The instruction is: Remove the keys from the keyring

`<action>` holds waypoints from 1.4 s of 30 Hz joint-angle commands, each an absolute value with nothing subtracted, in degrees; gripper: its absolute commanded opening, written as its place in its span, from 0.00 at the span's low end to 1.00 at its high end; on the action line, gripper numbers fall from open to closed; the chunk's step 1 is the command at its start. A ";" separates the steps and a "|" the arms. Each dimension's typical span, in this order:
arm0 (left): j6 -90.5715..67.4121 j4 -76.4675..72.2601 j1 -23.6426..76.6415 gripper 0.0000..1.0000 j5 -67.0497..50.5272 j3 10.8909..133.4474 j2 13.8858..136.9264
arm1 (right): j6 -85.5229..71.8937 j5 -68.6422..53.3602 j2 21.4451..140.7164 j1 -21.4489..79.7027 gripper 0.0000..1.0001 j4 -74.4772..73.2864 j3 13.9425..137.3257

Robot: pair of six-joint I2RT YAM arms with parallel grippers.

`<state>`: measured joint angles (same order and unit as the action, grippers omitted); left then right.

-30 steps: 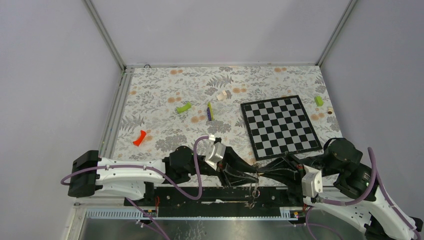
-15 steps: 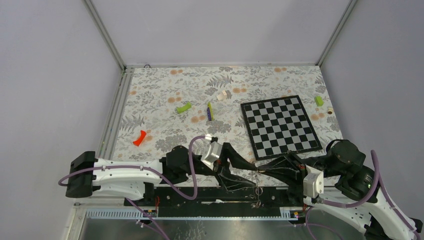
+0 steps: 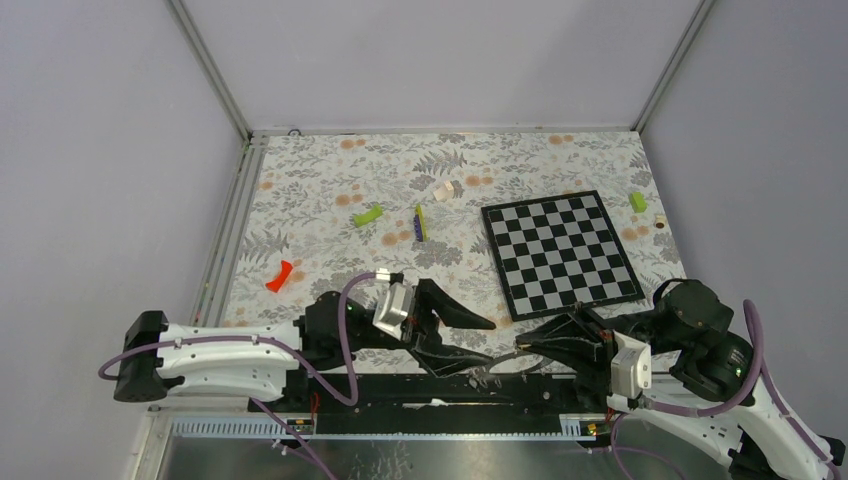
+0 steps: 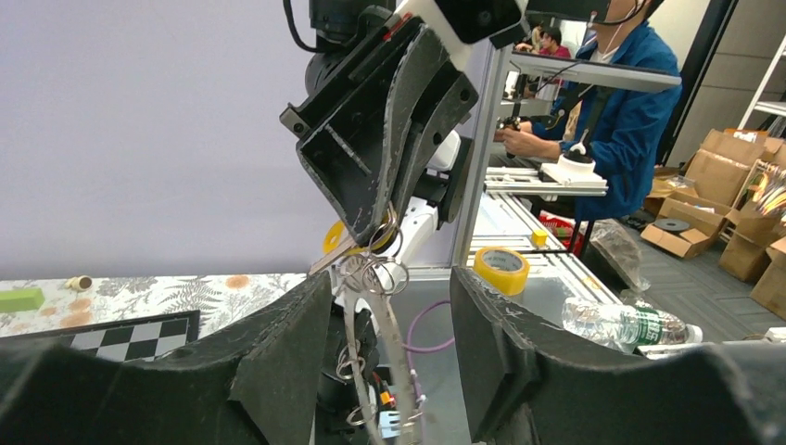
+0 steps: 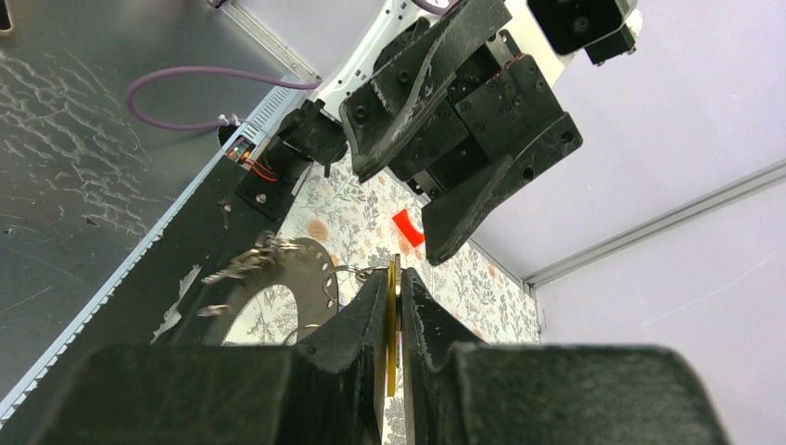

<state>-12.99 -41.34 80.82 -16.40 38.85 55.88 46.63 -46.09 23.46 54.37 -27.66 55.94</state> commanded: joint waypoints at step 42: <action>-16.50 -54.72 81.04 0.55 -21.68 42.72 67.40 | 43.94 -49.31 24.17 54.49 0.00 -21.96 55.55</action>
